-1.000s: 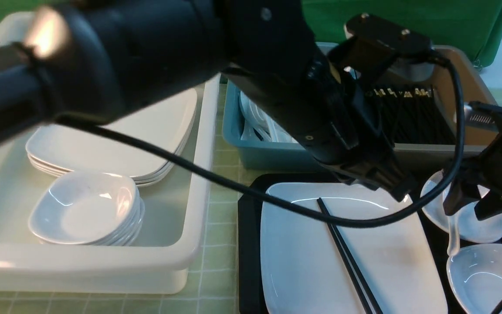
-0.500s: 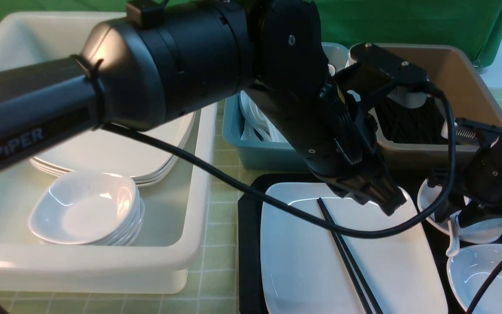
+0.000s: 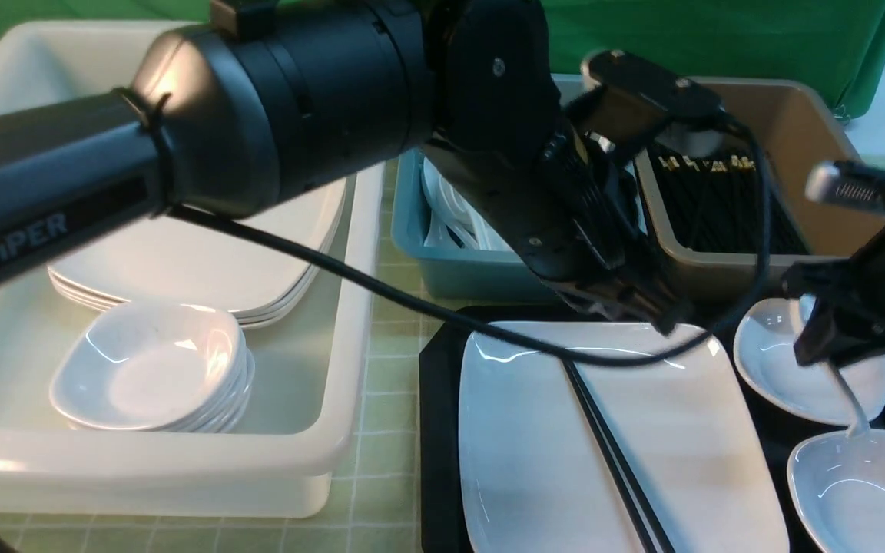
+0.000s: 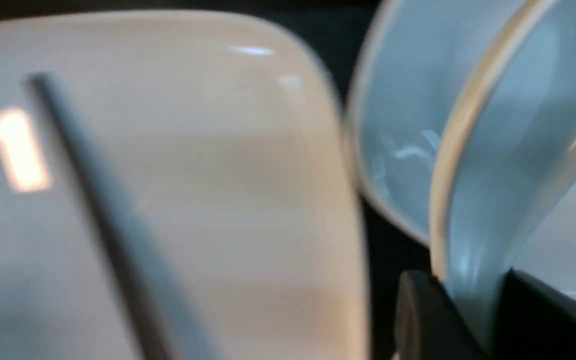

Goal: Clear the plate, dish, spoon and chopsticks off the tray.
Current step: Use the right arm to put the soup spoon into the small storage box in the middle

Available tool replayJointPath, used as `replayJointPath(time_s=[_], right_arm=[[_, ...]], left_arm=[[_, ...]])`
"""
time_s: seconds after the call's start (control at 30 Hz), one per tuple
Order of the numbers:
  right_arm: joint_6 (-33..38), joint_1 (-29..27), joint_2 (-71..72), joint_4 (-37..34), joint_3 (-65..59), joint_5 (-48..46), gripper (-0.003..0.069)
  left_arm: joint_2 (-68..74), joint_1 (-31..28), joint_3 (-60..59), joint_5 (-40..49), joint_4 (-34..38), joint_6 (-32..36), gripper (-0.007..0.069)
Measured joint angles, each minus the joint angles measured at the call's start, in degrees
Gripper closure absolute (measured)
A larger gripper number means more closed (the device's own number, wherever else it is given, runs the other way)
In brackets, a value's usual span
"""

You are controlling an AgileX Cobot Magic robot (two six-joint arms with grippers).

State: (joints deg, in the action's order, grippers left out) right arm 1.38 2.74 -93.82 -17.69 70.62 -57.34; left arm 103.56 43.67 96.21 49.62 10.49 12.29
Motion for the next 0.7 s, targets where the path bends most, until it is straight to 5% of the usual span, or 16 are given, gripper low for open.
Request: replayJointPath(time_s=[0.2, 0.4, 0.7], right_arm=[[7.5, 4.81, -0.25, -11.41, 13.11, 0.0, 0.0507], [7.48, 10.43, -13.62, -12.55, 33.42, 3.82, 0.0507], [1.67, 13.73, -34.59, -12.54, 59.24, 1.9, 0.045]], left_arm=[[-1.56, -8.23, 0.12, -1.56, -1.27, -5.72, 0.0644], [-3.33, -16.26, 0.17, 1.45, -1.82, -7.04, 0.0644], [-7.24, -17.9, 0.0, 7.24, -2.51, -7.59, 0.0644]])
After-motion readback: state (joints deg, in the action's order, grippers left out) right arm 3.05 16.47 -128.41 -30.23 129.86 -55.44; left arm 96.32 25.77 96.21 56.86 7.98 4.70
